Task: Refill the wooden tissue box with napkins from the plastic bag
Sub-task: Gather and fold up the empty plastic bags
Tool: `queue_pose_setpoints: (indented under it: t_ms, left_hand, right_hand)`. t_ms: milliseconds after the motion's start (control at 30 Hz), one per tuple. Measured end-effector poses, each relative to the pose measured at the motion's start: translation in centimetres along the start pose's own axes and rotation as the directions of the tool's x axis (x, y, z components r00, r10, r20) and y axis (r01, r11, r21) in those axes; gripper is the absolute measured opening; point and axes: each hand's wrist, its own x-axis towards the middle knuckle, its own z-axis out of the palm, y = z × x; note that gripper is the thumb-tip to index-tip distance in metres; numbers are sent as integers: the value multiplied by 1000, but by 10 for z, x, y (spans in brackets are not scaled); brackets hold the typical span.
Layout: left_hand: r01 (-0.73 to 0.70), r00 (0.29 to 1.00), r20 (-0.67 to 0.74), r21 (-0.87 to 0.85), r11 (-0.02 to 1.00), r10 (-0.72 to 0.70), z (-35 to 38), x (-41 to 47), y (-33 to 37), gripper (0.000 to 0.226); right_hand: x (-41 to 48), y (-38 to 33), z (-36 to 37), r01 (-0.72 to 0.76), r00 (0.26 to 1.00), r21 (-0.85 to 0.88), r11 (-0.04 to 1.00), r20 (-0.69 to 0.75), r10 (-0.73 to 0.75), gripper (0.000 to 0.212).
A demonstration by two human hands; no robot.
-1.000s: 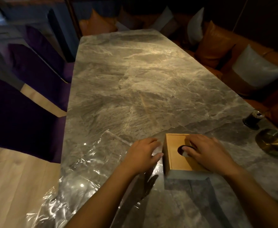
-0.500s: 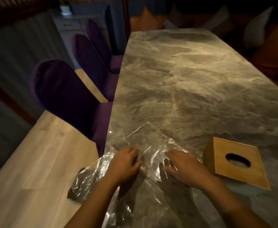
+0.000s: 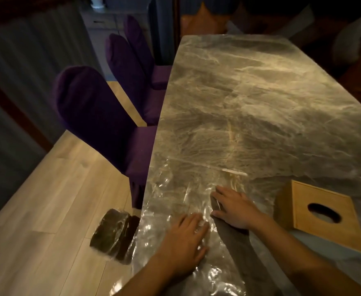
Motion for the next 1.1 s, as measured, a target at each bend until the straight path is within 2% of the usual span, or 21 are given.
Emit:
queue_pose_setpoints:
  t_ms: [133,233,300,367,433,533,633,767,933,1033,1100]
  left_hand:
    - [-4,999,33,18,1000,3,6,3,20,58]
    - [79,996,48,-21,997,-78,1,6,29,60]
    - [111,993,-22,-56,992,-112,0,8,29,61]
    - [124,992,-17,-158,980,-128,-4,10,23,65]
    - [202,969,-89,-262,944,-231,-10,10,15,60]
    - [349,880,-199,-346,871,-431,-18,6,-5,39]
    - [521,766,-207,-356,776,-609,-19,0,-26,38]
    - [687,650,-71,-370,625,-757,-20,-4,-43,57]
    - [717,548,86,-560,414,-832,-30,2,-54,78]
    - [697,489,112,-646,310,-865,-35,1,-63,74]
    - [674,467,94,-682,285,-879,-38,-3,-68,56]
  right_hand:
    - [13,-2,-5,29,999,-14,999,18,-29,60]
    - [15,-1,-6,38,999,-28,999,22,-37,60]
    - [15,1,-4,37,999,-15,999,6,-37,60]
    - [11,3,0,10,998,57,998,-65,-6,59]
    - [4,6,2,-47,978,161,986,-196,78,53]
    - [-11,13,7,-215,887,351,911,-321,333,45]
    - [-23,21,17,-398,826,454,797,-200,527,58]
    - [-33,20,24,-477,805,517,710,-67,589,69]
    - [-29,15,23,-476,800,548,688,-55,597,54]
    - [-26,14,22,-473,793,580,663,-47,607,49]
    - [-26,12,22,-518,785,487,704,-58,617,57]
